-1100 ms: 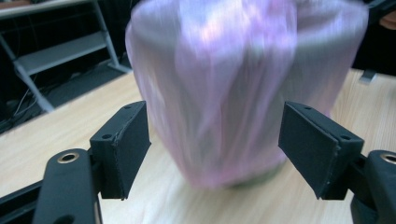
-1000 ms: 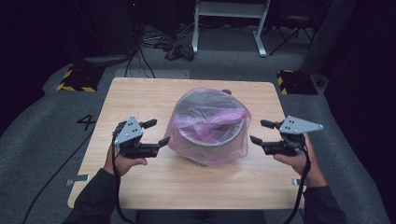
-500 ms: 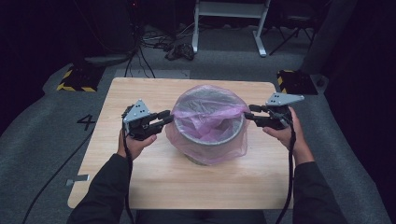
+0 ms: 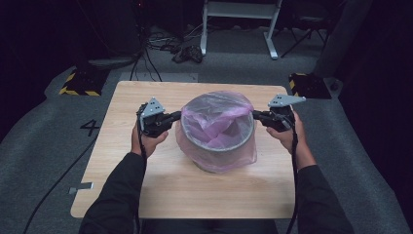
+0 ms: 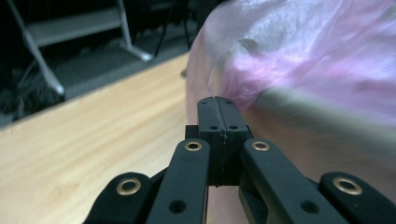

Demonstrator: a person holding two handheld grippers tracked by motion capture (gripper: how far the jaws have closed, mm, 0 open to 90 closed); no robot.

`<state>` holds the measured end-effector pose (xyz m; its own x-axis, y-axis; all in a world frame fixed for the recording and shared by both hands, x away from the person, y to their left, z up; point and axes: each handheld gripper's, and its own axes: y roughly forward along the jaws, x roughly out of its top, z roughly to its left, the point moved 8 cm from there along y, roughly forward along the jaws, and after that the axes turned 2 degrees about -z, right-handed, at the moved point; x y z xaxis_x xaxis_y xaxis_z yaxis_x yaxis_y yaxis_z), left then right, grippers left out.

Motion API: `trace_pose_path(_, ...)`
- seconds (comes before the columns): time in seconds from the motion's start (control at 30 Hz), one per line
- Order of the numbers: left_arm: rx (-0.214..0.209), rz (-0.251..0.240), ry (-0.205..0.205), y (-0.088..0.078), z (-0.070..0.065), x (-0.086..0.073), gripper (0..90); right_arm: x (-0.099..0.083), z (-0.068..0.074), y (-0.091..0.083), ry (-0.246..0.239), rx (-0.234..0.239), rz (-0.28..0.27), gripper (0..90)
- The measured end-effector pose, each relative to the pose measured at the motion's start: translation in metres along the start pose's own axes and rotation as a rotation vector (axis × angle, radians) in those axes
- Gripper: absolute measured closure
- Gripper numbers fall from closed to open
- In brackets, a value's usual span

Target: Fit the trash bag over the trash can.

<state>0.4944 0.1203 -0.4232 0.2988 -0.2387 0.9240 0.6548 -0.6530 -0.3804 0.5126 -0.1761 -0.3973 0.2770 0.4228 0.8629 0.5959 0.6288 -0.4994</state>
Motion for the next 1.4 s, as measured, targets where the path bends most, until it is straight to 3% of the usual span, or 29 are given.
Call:
trace_pose_path(0.13, 0.002, 0.042, -0.003, 0.007, 0.000, -0.015, 90.0, -0.005, 0.001, 0.007, 0.019, 0.007, 0.013, 90.0)
trace_pose_path(0.2, 0.012, 0.093, 0.013, 0.006, 0.002, -0.027, 90.0, -0.006, 0.001, 0.007, 0.036, 0.006, 0.017, 89.7)
trace_pose_path(0.23, 0.017, 0.102, 0.009, 0.005, 0.003, -0.031, 89.9, -0.006, -0.001, 0.005, 0.034, -0.005, 0.017, 85.1)
trace_pose_path(0.3, 0.039, 0.084, -0.005, -0.003, 0.006, -0.034, 70.3, -0.005, -0.005, 0.002, 0.041, -0.039, 0.003, 72.6)
trace_pose_path(0.33, 0.026, 0.063, -0.009, -0.009, 0.006, -0.034, 68.3, -0.003, -0.005, -0.001, 0.045, -0.040, -0.011, 71.3)
trace_pose_path(0.4, 0.066, 0.043, 0.010, -0.022, 0.010, -0.033, 59.9, 0.000, -0.004, -0.009, 0.029, -0.043, -0.026, 64.2)
trace_pose_path(0.47, 0.071, 0.053, 0.020, -0.034, 0.010, -0.036, 47.6, 0.005, -0.006, -0.017, 0.035, -0.055, -0.039, 57.9)
trace_pose_path(0.57, 0.095, 0.079, 0.060, -0.049, 0.005, -0.045, 38.0, 0.015, -0.005, -0.031, 0.035, -0.054, -0.067, 49.5)
trace_pose_path(0.63, 0.091, 0.096, 0.082, -0.057, -0.002, -0.054, 30.1, 0.024, 0.000, -0.038, 0.039, -0.026, -0.089, 45.8)
trace_pose_path(0.77, 0.047, 0.149, 0.124, -0.065, -0.025, -0.077, 21.0, 0.043, 0.023, -0.040, -0.018, 0.045, -0.107, 37.9)
trace_pose_path(0.87, 0.011, 0.187, 0.137, -0.069, -0.042, -0.096, 17.5, 0.054, 0.044, -0.029, -0.067, 0.085, -0.072, 33.8)
trace_pose_path(1.0, 0.008, 0.252, 0.167, -0.071, -0.055, -0.121, 17.4, 0.061, 0.065, -0.012, -0.117, 0.139, -0.015, 33.5)
trace_pose_path(1.07, 0.010, 0.284, 0.188, -0.072, -0.061, -0.135, 18.2, 0.062, 0.070, -0.002, -0.126, 0.142, 0.014, 35.3)
trace_pose_path(1.17, 0.000, 0.316, 0.186, -0.071, -0.065, -0.152, 18.3, 0.062, 0.077, 0.009, -0.140, 0.161, 0.070, 36.6)
trace_pose_path(1.4, -0.005, 0.367, 0.165, -0.069, -0.061, -0.169, 17.7, 0.051, 0.081, 0.028, -0.165, 0.177, 0.214, 35.9)
